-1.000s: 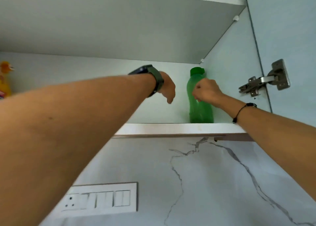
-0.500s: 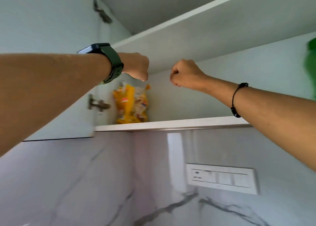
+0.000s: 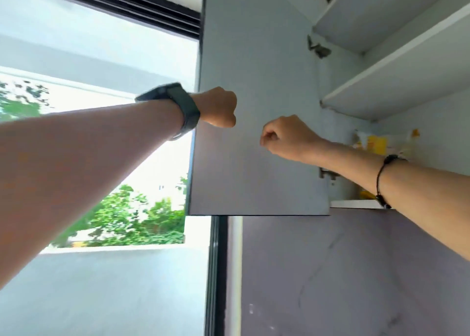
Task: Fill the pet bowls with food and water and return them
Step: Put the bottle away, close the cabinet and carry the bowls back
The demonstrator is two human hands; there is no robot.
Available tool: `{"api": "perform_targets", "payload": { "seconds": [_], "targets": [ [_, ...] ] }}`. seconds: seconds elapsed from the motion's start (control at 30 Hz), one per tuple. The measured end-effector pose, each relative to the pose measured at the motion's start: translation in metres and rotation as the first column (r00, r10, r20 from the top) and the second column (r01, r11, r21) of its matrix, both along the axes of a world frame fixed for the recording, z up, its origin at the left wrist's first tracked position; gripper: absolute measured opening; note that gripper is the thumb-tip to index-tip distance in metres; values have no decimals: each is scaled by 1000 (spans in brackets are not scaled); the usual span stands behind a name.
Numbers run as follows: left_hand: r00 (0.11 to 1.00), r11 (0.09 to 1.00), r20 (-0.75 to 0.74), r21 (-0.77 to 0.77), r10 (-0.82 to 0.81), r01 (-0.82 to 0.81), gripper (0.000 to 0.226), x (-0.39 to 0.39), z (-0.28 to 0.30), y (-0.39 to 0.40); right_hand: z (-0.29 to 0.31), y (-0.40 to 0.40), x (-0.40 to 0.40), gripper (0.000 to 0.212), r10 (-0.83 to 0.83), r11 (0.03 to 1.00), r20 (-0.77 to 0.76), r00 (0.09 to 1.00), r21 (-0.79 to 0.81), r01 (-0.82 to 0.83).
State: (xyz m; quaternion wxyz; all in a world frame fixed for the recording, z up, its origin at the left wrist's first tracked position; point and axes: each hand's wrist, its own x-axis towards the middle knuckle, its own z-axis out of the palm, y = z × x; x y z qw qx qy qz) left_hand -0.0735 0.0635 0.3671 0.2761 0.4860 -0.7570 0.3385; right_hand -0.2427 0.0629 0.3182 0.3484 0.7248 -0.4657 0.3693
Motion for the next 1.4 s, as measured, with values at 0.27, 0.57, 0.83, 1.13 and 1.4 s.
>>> {"api": "perform_targets", "payload": {
  "seconds": [0.27, 0.57, 0.83, 1.13, 1.4],
  "targets": [
    [937, 983, -328, -177, -115, 59, 54, 24, -23, -11, -65, -15, 74, 16, 186, 952, -584, 790, -93, -292],
    [562, 942, -765, -176, -314, 287, 18, 9, -29, -9, -101, -25, 85, 15, -26, 927, -835, 550, -226, -299],
    [415, 730, -628, -395, -658, 558, 34, -36, -43, 32, -94, 32, 29, 23, -69, 847, -868, 492, -311, -430],
    [182, 378, -485, -345, -855, 859, 85, -159, -41, 95, -95, 119, -104, 14, -244, 855, -852, 464, -414, -312],
    [-4, 225, -551, -347, -834, 910, 88, -244, -43, 119, -97, 168, -175, 20, -376, 895, -848, 373, -437, -92]
  ]
}}
